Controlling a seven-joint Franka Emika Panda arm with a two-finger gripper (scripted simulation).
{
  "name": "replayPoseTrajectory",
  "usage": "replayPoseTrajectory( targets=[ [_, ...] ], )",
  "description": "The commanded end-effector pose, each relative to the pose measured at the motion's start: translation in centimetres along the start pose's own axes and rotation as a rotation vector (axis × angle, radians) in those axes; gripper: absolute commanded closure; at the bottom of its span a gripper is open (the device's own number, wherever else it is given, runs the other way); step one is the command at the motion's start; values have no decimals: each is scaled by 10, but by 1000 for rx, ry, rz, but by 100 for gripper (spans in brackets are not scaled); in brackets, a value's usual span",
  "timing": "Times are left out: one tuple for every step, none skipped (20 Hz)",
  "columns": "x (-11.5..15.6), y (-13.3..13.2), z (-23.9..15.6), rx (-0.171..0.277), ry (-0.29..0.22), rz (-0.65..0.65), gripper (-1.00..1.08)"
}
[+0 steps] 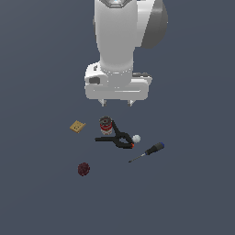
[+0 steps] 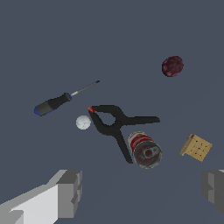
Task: Pick up a designated object from a clutter of objects.
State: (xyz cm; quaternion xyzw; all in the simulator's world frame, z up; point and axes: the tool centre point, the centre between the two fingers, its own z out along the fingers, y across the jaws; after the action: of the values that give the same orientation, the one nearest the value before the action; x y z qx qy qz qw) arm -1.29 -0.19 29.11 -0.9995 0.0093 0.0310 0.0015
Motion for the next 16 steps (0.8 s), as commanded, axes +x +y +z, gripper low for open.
replayPoseTrajectory(
  targets=[
    [0,0,0,0,0,0,-92],
    [0,0,0,0,0,-1,-92],
    [0,-1,-1,-1,2,-5,-92],
    [0,-2,-2,-1,4,-11,-92],
    [1,-4,-4,-2,7,-19,-92],
    [1,-6,-6,-4,11,-30,-92],
    [2,-9,-9,-6,15,-43,-92],
    [2,-11,-12,-7,19,-54,-92],
    [2,-13,-14,-9,22,-63,-92],
    [2,-15,-15,-10,25,-70,-92],
    [2,-16,-16,-10,26,-74,-92],
    [2,-16,-17,-11,26,-76,-92],
    [2,-16,-17,-10,26,-75,-92],
    [2,-15,-16,-10,25,-72,-92],
    [2,-14,-15,-9,25,-69,-92],
    [3,-13,-13,-8,25,-67,-92]
  ],
)
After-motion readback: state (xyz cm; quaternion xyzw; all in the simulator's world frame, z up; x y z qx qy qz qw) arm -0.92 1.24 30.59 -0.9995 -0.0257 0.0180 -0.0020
